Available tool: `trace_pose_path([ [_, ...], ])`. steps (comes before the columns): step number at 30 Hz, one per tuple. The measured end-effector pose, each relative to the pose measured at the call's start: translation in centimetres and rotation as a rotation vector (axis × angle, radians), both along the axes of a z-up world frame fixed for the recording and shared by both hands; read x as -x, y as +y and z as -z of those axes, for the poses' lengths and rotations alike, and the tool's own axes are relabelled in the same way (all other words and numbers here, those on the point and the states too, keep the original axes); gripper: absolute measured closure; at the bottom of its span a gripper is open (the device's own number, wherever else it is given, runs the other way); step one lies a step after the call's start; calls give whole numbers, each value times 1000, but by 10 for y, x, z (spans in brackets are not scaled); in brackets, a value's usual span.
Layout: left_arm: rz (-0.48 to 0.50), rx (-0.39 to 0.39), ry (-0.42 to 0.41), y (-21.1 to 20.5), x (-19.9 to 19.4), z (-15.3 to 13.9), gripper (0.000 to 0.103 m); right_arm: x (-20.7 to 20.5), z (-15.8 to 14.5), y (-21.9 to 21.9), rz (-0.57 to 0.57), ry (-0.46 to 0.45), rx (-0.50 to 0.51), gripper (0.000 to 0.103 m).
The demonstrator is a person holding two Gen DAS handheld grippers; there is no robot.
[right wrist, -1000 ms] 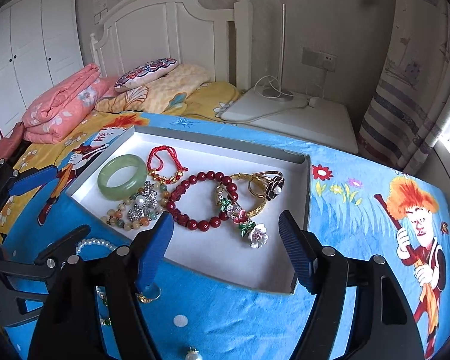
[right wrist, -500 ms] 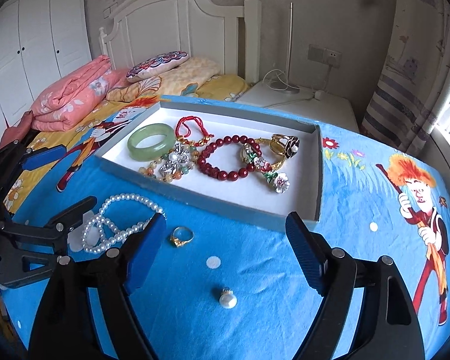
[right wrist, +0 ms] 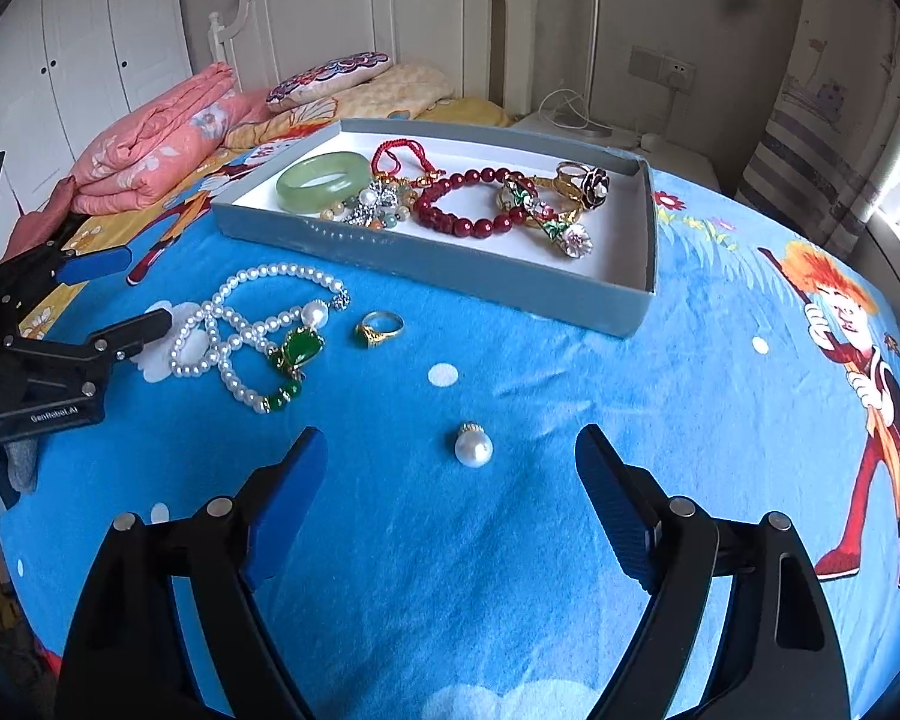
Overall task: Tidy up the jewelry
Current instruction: 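Grasp the pearl necklace with the left tool while the right tool grasps a gold ring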
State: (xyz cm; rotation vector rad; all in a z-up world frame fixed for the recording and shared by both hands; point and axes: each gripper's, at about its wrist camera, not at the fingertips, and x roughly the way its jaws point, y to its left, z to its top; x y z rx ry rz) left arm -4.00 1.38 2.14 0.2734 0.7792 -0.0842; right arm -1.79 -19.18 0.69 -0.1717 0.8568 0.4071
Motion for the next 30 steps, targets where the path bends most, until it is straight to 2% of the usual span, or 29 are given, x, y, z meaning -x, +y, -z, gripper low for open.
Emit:
trace_pose_path([
  [4,40,104,49,8,5,-1,25,1,4,-4,2,21,-6,22],
  [9,94,193,95,-1,0,-2,25,-1,5,-8,24,23,-29,22],
  [18,74,262,161,-11,-36,10,25,-3,4,-11,25,28,-42,22],
  [21,75,268,171,-12,-44,12,26,-4,5,-8,8,36,-39,22],
  [25,92,204,171,-23,-47,15,26,-8,7,-5,-6,50,-38,22],
  [30,103,195,178,-30,-58,16,26,-16,7,0,-21,54,-31,22],
])
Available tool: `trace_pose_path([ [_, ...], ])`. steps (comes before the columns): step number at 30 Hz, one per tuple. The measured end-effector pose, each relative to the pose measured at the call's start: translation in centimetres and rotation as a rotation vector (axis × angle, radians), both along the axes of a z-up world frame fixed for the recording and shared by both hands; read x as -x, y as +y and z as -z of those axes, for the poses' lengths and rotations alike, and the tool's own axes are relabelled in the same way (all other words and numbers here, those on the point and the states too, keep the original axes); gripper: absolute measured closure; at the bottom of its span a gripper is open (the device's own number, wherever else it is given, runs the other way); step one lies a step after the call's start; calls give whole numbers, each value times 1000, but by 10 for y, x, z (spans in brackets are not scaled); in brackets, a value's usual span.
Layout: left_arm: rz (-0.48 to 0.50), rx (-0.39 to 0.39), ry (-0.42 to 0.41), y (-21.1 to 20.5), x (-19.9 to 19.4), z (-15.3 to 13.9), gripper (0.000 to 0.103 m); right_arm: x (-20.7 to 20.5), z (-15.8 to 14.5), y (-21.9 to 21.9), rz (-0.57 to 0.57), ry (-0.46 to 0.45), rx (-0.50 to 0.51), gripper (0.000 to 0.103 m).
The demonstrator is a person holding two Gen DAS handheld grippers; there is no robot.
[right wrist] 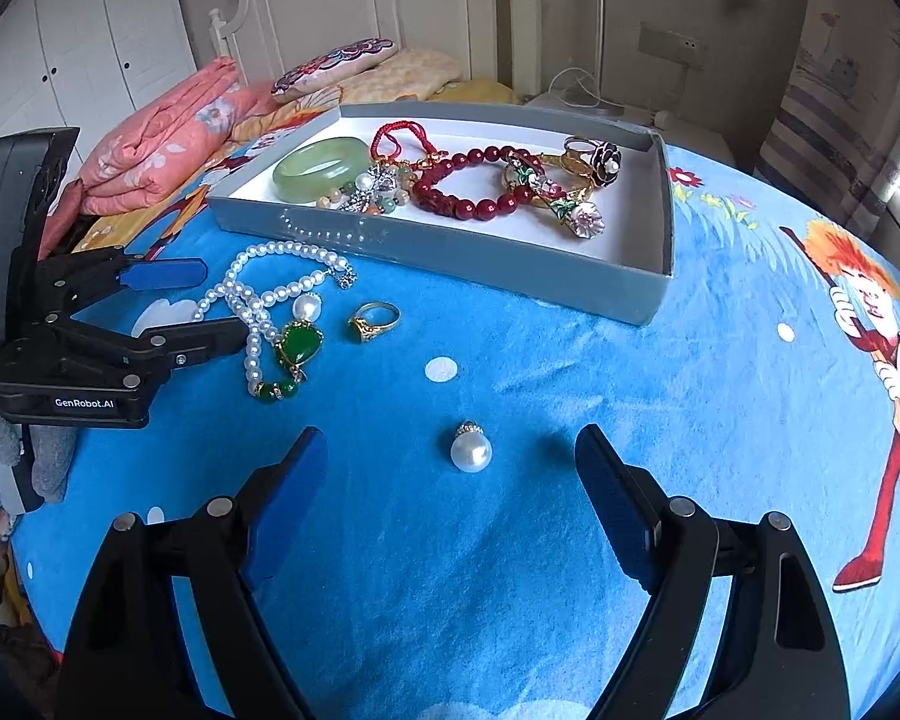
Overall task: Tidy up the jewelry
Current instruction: 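Grasp the pearl necklace with the left tool while the right tool grasps a gold ring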
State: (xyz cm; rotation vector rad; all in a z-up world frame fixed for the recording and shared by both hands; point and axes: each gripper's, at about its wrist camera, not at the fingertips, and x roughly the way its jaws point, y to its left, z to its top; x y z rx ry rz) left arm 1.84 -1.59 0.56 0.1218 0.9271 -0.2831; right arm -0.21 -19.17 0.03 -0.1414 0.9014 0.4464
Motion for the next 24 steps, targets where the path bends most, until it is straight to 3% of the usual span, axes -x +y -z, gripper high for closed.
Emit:
trace_pose_path([
  [4,17,-17,-4,-7,-4,1,28,-12,-2,14,-48,-24,50,26],
  [7,44,-25,-21,-11,-2,-1,55,-26,2,24,-90,-11,94,30],
  [8,44,-25,-26,-11,-1,-2,75,-28,2,26,-105,-14,89,30],
  [9,41,-20,-28,-9,0,-3,85,-32,2,29,-124,-12,89,33],
  [13,32,34,-35,2,6,-3,89,-39,0,43,-187,-21,104,43],
  [14,27,39,-40,5,8,-4,94,-40,0,45,-200,-22,105,45],
  [18,-3,99,-74,21,19,-19,94,-40,-1,54,-240,-22,85,58],
  [24,-29,95,-136,32,35,-43,95,-35,-3,58,-241,-35,76,79],
])
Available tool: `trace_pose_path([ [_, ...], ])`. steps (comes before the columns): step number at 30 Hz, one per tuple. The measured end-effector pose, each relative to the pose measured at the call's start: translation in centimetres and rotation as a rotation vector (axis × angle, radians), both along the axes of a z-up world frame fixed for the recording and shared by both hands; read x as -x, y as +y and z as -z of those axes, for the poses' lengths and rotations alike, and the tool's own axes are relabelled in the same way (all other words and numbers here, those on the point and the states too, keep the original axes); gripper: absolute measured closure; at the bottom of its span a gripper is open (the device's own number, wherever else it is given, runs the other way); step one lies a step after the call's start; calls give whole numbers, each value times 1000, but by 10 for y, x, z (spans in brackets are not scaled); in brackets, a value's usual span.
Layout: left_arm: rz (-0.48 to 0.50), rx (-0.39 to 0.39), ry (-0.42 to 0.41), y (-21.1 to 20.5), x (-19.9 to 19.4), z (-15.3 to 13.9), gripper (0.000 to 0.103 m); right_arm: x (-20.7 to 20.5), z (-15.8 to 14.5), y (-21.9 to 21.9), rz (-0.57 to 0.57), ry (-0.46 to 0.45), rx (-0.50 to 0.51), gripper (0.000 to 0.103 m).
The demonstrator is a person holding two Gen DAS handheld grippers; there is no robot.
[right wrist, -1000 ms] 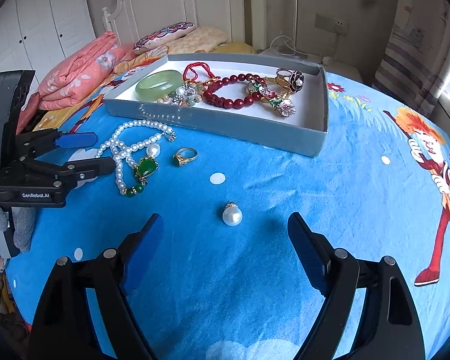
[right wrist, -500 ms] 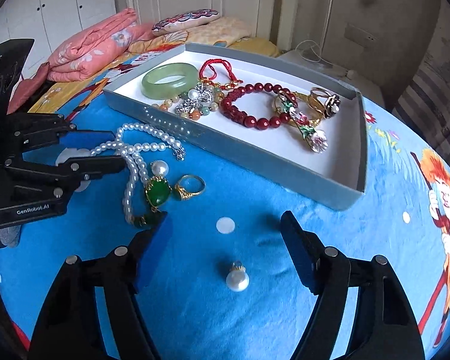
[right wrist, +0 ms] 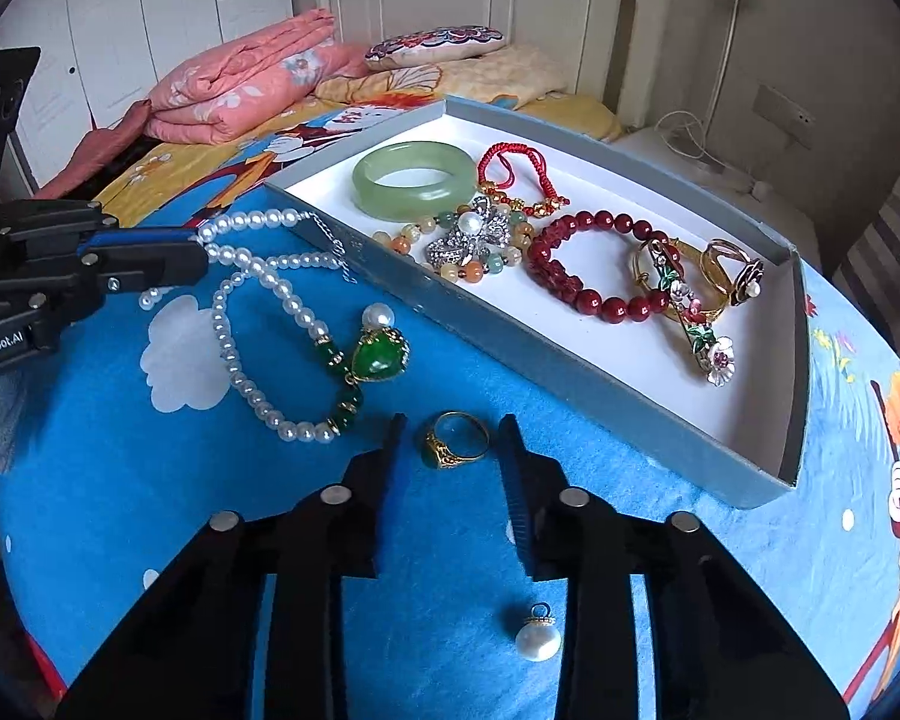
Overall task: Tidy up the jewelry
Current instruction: 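Grasp the pearl necklace with the left tool while the right tool grasps a gold ring, then lift the pearl necklace into the tray with the left tool while the right tool drops the ring there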
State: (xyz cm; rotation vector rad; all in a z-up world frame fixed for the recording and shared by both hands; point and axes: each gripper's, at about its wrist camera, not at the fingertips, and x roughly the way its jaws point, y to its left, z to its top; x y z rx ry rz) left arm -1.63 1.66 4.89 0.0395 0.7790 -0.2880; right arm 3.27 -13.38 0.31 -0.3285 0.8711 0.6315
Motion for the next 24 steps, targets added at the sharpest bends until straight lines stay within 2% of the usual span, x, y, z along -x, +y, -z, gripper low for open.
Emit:
trace_pose_path([
  [11,-1,-27,-138,-3,18,-55,96,16,-10,-15,49,-34,-26,79],
  [24,-3,-55,-212,-1,37,-91,96,38,-31,-28,72,-91,-68,79],
])
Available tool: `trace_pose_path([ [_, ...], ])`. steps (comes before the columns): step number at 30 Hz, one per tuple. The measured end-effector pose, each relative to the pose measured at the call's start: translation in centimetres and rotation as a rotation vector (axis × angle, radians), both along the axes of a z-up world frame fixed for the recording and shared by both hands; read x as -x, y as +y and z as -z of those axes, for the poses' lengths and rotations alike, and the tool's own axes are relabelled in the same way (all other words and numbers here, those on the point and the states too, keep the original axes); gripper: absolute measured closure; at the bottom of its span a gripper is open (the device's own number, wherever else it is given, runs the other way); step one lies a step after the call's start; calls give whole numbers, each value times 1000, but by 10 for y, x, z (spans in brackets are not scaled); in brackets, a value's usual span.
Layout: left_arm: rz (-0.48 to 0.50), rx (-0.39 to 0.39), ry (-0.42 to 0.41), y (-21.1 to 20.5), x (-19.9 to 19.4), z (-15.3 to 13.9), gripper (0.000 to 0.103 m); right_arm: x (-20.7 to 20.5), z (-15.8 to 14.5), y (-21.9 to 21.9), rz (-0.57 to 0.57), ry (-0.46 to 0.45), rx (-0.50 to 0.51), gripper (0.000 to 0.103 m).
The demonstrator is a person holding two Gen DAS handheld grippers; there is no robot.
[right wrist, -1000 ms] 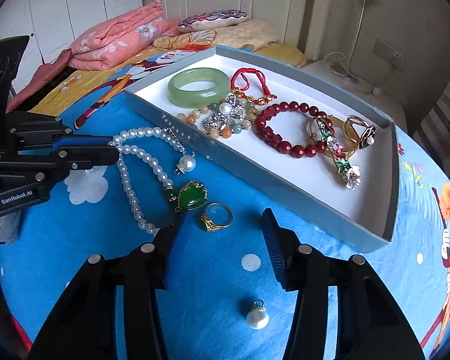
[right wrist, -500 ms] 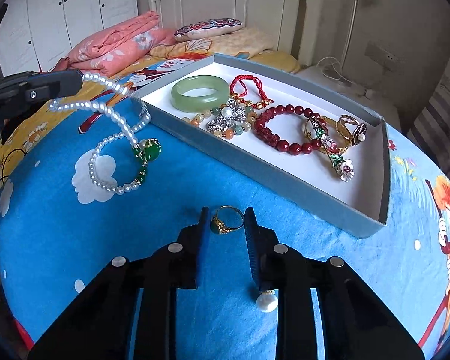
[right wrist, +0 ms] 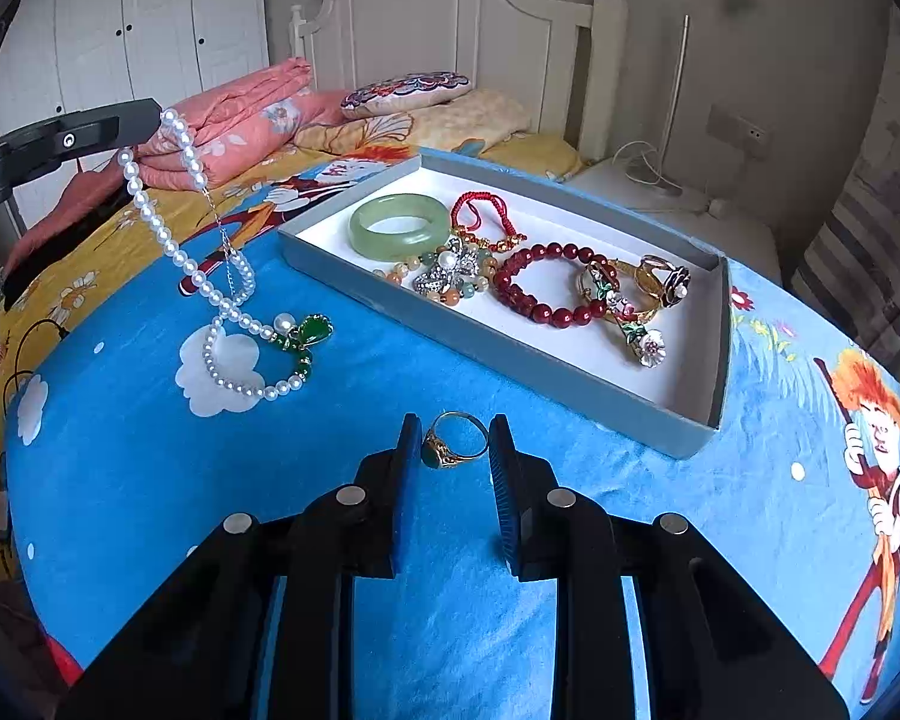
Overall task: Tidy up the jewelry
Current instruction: 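Lift the pearl necklace into the tray with the left tool while the right tool drops the ring there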
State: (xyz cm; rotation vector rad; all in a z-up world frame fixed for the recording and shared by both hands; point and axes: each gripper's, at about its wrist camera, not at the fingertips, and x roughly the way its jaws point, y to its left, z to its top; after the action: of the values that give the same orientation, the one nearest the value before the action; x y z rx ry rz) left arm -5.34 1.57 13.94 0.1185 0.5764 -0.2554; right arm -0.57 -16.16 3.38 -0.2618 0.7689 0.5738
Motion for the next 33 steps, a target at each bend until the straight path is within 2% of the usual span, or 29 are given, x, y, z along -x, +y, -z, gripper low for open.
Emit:
trace_pose_path([
  [21,98,-26,-119,-26,9,-71,96,8,-25,-15,28,-62,-48,79],
  [27,125,-46,-146,-38,5,-82,96,5,-26,-18,36,-65,-47,79],
  [33,148,-71,-139,-55,-12,-79,96,-2,-24,-18,42,-61,-43,79],
])
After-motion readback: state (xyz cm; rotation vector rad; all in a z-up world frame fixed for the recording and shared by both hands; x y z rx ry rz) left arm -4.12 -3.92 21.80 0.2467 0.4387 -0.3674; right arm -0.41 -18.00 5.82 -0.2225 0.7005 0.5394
